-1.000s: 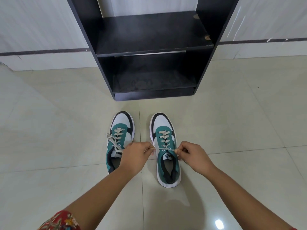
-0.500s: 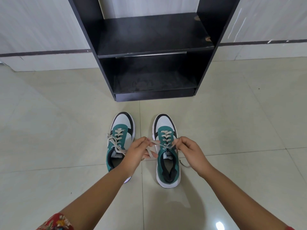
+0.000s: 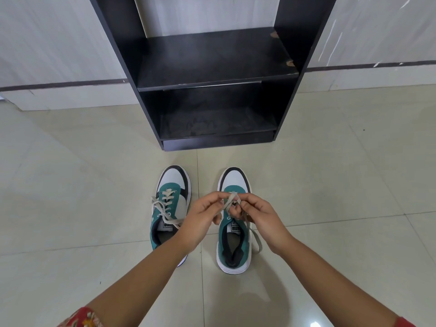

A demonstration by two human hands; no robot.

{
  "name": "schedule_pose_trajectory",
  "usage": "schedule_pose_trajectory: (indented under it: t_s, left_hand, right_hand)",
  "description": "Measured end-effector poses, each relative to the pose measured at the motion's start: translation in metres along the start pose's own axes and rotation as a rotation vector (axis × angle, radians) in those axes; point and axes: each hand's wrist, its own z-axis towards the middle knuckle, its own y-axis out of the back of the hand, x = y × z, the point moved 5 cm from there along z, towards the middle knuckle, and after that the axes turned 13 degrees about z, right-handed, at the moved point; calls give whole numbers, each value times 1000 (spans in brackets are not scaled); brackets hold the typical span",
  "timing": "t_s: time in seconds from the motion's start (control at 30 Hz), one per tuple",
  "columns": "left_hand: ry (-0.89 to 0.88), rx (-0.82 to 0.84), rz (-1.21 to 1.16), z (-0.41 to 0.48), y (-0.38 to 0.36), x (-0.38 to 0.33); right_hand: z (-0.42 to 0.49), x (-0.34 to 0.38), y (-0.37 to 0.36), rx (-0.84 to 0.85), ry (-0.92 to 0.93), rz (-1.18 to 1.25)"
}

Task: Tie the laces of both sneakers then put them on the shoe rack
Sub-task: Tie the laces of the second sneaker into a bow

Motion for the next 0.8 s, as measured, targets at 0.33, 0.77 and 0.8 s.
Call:
schedule_pose_trajectory:
  t_s: [0.33, 0.77, 0.8]
  left_hand:
    - [119, 99, -49, 7, -3, 10]
    - [164, 44, -50, 9, -2, 15]
    - [163, 39, -49, 9, -2, 15]
  right_hand:
    - [5, 2, -2, 87, 91, -83]
    - [2, 1, -2, 218, 85, -159]
    - [3, 0, -1, 212, 87, -157]
